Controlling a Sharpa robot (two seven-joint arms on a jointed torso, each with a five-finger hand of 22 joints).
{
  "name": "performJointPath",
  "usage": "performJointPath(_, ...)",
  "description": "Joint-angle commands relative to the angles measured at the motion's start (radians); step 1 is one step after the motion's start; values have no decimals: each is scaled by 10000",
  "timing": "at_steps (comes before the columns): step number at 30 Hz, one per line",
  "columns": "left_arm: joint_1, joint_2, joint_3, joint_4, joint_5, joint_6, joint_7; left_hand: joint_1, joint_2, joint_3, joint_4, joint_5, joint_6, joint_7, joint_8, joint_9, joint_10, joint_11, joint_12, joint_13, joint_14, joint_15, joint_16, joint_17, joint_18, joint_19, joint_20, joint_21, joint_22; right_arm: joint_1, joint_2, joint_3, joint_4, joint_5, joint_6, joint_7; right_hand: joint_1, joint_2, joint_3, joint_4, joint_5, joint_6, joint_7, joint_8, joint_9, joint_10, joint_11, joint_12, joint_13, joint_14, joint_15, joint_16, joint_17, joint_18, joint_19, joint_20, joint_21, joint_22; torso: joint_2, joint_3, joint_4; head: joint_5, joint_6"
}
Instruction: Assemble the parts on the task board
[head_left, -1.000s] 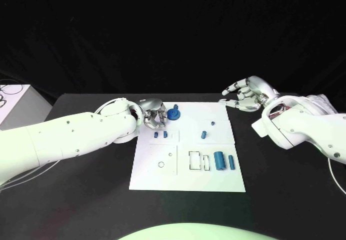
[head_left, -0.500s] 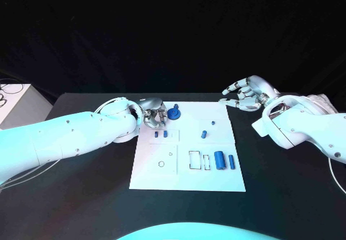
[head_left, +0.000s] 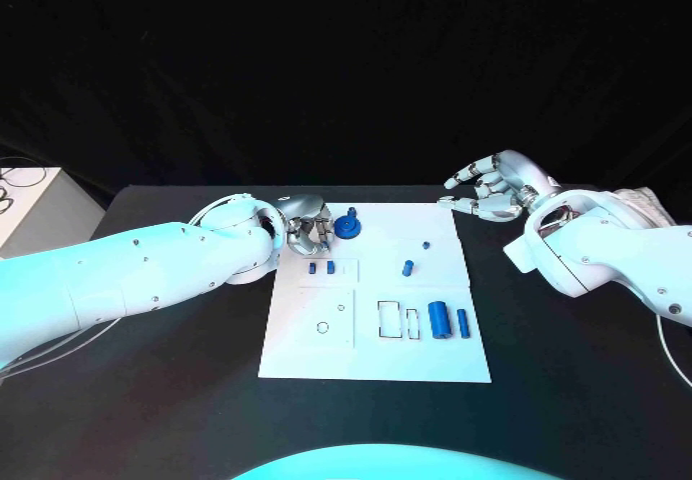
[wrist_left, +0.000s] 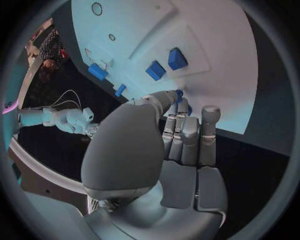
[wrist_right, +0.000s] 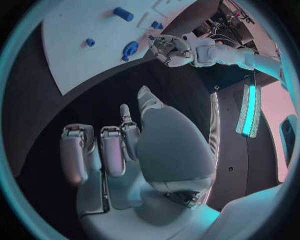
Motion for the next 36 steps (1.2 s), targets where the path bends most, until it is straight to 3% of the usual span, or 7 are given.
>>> performJointPath(1,4,24,4,7,-9,6,22,16,126,-27,-51,32,74,-9,-53,16,67,8,39,8,66,1,10,-5,-159,63,-11,42,13,-5,2,1,12,-84,51,92,-82,34,48,-14,48,-46,-15,51,-12,26,-50,4,1092,695,-54,-24,1180,119,540,-55,-31,1907,0,3,5,-6,1)
performJointPath(36,2,140,-45,-123,15,473,-69,26,143,-5,-116,27,129,-12,-77,35,137,0,-17,38,73,-7,5,-19,-162,80,-21,57,26,-5,-2,2,6,-87,56,86,-82,34,48,-14,48,-46,-15,51,-12,26,-50,4,1092,695,-54,-24,1180,119,540,-55,-31,1907,-5,-4,12,-12,-46)
